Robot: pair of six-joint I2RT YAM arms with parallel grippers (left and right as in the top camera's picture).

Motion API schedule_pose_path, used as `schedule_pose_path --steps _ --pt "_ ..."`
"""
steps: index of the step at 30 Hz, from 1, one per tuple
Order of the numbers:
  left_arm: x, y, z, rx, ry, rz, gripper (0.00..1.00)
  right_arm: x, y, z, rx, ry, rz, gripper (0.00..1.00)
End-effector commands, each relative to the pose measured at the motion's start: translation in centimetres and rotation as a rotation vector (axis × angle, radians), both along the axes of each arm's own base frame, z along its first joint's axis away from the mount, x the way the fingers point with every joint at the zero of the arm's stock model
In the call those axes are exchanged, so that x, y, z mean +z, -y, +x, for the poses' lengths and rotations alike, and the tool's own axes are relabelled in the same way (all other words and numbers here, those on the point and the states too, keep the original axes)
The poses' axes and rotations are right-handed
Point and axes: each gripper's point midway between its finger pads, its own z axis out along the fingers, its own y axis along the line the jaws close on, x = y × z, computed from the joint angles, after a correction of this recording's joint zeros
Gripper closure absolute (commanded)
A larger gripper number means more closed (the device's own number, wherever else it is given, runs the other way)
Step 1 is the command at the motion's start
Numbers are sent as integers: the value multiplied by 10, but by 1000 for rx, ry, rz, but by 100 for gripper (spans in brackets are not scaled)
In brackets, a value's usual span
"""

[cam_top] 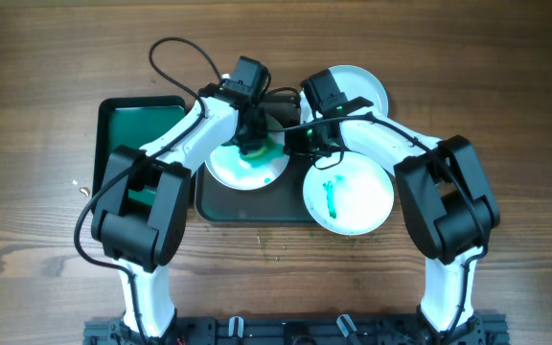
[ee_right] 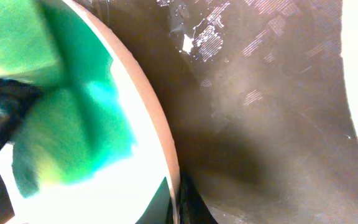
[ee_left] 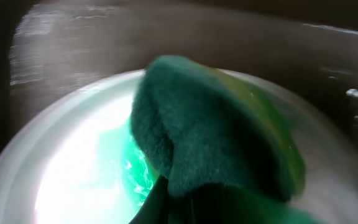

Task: Clean dirty plates on tray and stack at the side
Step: 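Scrub the left plate with the sponge while the right gripper holds it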

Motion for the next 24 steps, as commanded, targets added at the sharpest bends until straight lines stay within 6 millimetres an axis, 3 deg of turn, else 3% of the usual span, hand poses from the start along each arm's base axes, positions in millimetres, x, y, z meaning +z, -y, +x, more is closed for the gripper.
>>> schedule_pose_path --steps 1,5,8,12,16,19,22,24 --pt "11 -81 -7 261 63 366 96 -26 7 -14 3 -66 -44 96" --pt "7 -86 -31 238 -43 394 96 -26 7 -14 3 -65 -44 96" --pt "-3 -70 -47 141 -164 309 96 -26 7 -14 0 -67 -44 96" --pt "-16 -14 -71 -204 -338 14 96 -26 7 -14 0 -67 -44 96" --pt "-7 43 -92 -560 -381 -306 96 -26 7 -14 0 -67 -44 96" --pt "-5 54 -85 -618 -334 -353 96 -26 7 -14 0 -67 -44 96" --pt "-4 60 -65 -633 -245 -351 96 -26 7 -14 0 -67 -44 96" --pt "-7 53 -42 -561 -172 -279 96 -26 7 -14 0 -66 -45 96"
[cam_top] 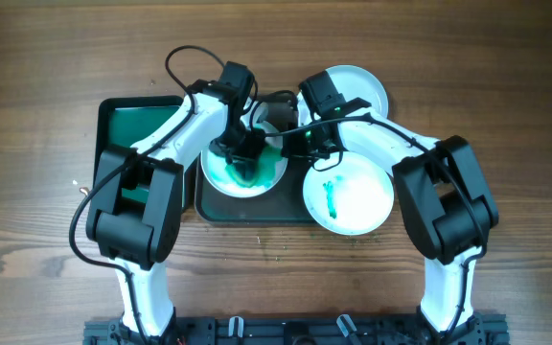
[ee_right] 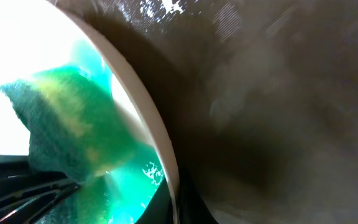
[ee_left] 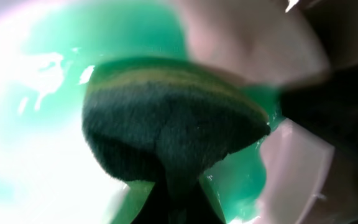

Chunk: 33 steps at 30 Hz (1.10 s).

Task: Clean dirty plates on tray and stack at the side
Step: 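Scrub the left plate with the sponge while the right gripper holds it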

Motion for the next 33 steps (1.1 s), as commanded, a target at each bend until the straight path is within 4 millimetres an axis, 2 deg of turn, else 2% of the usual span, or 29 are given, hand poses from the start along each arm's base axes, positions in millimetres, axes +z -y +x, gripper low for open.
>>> schedule_pose_path --steps 1,3,5,7,9,12,14,16,17,18,19,20,23,28,31,33 --pt "-7 10 18 41 73 -3 96 -26 12 -8 -16 -45 -64 96" --pt "-8 -14 39 193 155 130 96 -26 12 -8 -16 -45 -64 96" --pt "-2 -58 58 435 274 337 96 -26 12 -8 -16 -45 -64 96" --pt "9 -95 59 620 357 510 96 -26 12 -8 -16 -45 -64 96" --pt "10 -107 47 675 339 572 96 -26 12 -8 -16 -44 -63 96" --pt "-1 -96 22 634 195 532 96 -26 12 -7 -16 -43 -63 96" --pt "-10 -75 -2 567 39 440 96 -26 12 -7 -16 -43 -62 96" --pt "-14 -40 -23 429 -117 268 96 -26 11 -7 -17 -43 -62 96" --pt "-11 -16 -34 331 -190 138 96 -25 11 -7 -17 -42 -62 96" --pt "-1 18 -46 198 -266 -61 96 -25 11 -7 -17 -42 -62 96" --pt "4 30 -50 153 -285 -140 96 -25 11 -7 -16 -42 -62 96" --pt "9 39 -50 122 -290 -203 96 -25 11 -7 -16 -43 -62 96" --pt "10 47 -38 110 -242 -243 96 -26 11 -7 -16 -43 -62 96" --pt "12 57 -6 88 -95 -293 96 -26 11 -7 -16 -42 -62 96" --pt "7 47 14 126 -9 -223 96 -25 11 -7 -17 -42 -62 96" --pt "-1 25 30 221 60 -93 96 -26 12 -7 -16 -42 -63 96"
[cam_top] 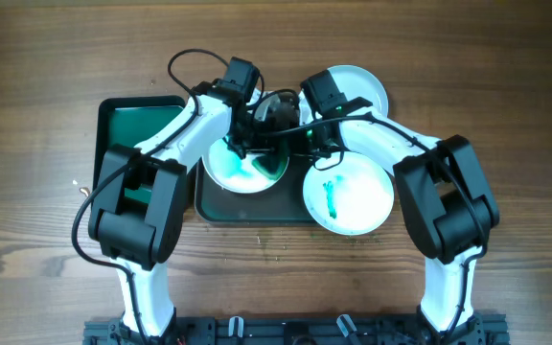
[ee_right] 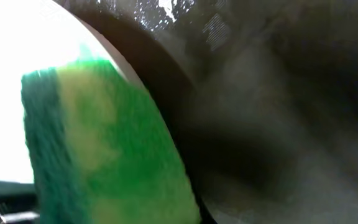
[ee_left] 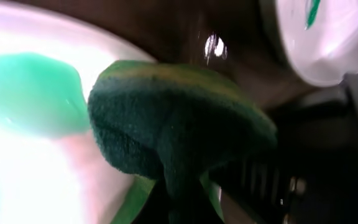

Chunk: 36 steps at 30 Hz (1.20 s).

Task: Clean dirty plates on tray and stack at the side
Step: 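Scrub the left plate with the sponge while the right gripper holds it, then lift the scrubbed plate with the right gripper, tilting it upward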

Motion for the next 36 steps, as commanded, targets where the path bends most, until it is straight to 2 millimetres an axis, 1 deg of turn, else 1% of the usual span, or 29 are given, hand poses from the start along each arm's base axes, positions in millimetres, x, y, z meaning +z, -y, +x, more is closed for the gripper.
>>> schedule_pose_path --steps 1,3,5,6,8,9,11,14,15,17,20,21,23,25,28,29,30,33,36 --pt "-17 -35 25 158 80 221 96 -26 9 -10 -10 -47 -61 96" --pt "-19 -68 38 297 136 389 96 -25 9 -10 -10 -47 -61 96" --pt "-16 -98 47 400 191 524 96 -26 10 -9 -11 -46 -64 96" --pt "-14 -108 49 431 207 567 96 -26 10 -9 -11 -45 -64 96" --pt "-11 -131 47 501 214 653 96 -26 10 -9 -11 -45 -64 96" --pt "-10 -145 41 546 196 705 96 -26 10 -9 -11 -46 -64 96" --pt "-11 -158 29 574 149 749 96 -26 10 -9 -12 -45 -65 96" --pt "-12 -163 14 555 76 763 96 -26 11 -9 -15 -43 -69 96" --pt "-10 -162 7 541 38 763 96 -26 11 -9 -15 -42 -70 96" --pt "-4 -158 0 525 -5 747 96 -26 11 -8 -14 -42 -69 96" --pt "16 -141 -3 497 -64 659 96 -24 11 -8 -9 -38 -70 96" --pt "25 -131 -1 461 -80 599 96 -22 11 -8 -1 -30 -70 96" --pt "49 -109 3 395 -100 447 96 -16 17 -8 -4 -8 -118 96" --pt "70 -99 8 384 -99 347 96 -8 21 -9 -2 8 -146 96" --pt "99 -100 17 416 -72 256 96 16 26 -9 8 77 -200 96" --pt "109 -106 20 436 -53 241 96 27 29 -9 6 108 -227 96" --pt "113 -111 21 449 -42 236 96 35 32 -8 0 133 -254 96" --pt "120 -124 23 482 -35 231 96 55 44 -9 -17 193 -337 96" --pt "119 -132 22 498 -47 236 96 79 65 -10 -49 285 -481 95"
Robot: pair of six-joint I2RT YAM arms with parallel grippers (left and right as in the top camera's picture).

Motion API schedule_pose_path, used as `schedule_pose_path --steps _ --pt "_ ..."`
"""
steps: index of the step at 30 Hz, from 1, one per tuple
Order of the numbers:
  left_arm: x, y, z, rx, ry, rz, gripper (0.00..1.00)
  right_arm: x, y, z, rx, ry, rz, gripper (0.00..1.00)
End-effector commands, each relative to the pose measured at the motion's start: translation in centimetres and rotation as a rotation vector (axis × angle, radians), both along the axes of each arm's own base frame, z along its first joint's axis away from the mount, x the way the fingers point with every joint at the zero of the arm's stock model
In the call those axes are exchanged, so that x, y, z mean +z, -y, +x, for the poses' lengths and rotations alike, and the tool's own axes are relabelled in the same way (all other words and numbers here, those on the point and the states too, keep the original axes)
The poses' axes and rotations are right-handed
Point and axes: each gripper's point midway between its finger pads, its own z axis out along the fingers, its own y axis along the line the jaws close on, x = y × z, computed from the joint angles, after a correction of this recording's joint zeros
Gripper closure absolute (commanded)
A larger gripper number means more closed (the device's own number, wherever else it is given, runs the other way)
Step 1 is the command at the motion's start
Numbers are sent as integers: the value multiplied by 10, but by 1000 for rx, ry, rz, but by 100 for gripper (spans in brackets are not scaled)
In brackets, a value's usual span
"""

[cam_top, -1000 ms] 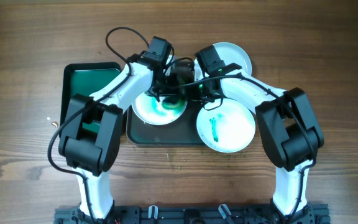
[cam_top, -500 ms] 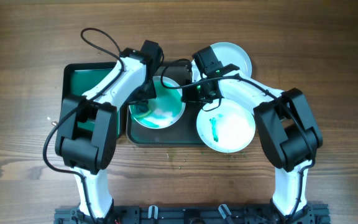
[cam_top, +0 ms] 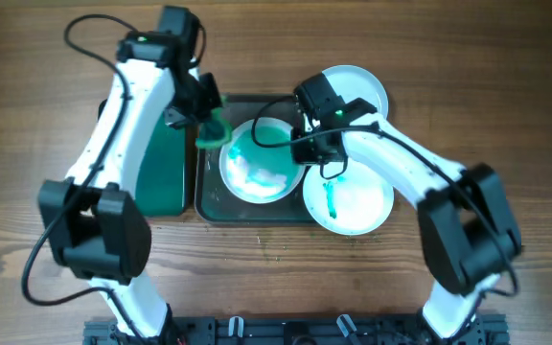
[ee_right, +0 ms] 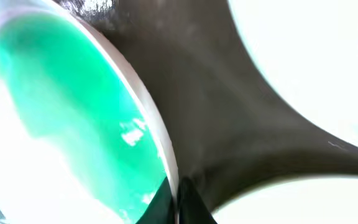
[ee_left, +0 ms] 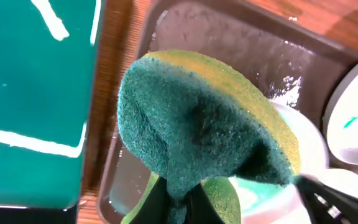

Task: Clean dirty plates on tray and stack at the side
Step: 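Lift the scrubbed plate with the right gripper, tilting it upward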

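Observation:
A white plate (cam_top: 260, 160) smeared with green lies on the dark tray (cam_top: 209, 196). My right gripper (cam_top: 307, 146) is shut on its right rim (ee_right: 166, 163). My left gripper (cam_top: 202, 123) is shut on a green-and-yellow sponge (ee_left: 197, 121), held over the tray's left edge, clear of the plate. A second white plate (cam_top: 349, 198) with a green streak sits at the tray's right end. A clean-looking white plate (cam_top: 362, 86) lies on the table behind it.
A green bin (cam_top: 166, 172) stands left of the tray, mostly under my left arm. Wooden table (cam_top: 46, 105) surrounds everything. A black cable (cam_top: 84, 29) loops over the left arm at the back.
My left gripper has gone with the sponge from the plate's back right part to the tray's left edge. The plate sits further right on the tray. The right gripper still pinches its rim.
The sponge in my left gripper was on the plate's middle, then on its left part with green smeared wide, then near its back right rim. My right gripper held the rim throughout. Now the sponge is off the plate, at the tray's left edge.

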Motion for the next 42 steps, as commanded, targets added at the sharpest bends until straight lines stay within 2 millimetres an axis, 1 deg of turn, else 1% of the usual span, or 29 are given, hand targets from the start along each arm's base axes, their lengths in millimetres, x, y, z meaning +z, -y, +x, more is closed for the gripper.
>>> schedule_pose_path --steps 1,4,7,11,14,21,28,31,34,42 --pt "13 -3 2 -1 23 -37 96 43 30 12 -32 200 -203 96" --pt "13 -3 3 -2 27 -38 96 69 40 10 -41 296 -297 96" --pt "13 -3 3 -2 27 -38 96 99 49 7 -56 418 -416 96" --pt "13 -3 2 -2 26 -38 96 129 54 0 -61 552 -556 96" --pt "13 -3 2 -2 26 -38 96 147 50 -6 -47 650 -657 96" --pt "13 -3 2 -2 26 -38 96 186 38 -20 -39 859 -830 96" --pt "13 -3 2 -2 26 -38 96 240 24 -44 -90 1127 -1006 96" --pt "13 -3 2 -2 26 -38 96 241 13 -49 -23 1128 -1030 96" --pt "13 -3 3 -2 26 -38 96 242 8 -51 -22 1138 -1013 96" --pt "13 -3 2 -2 26 -38 96 244 3 -50 -22 1144 -1006 96"
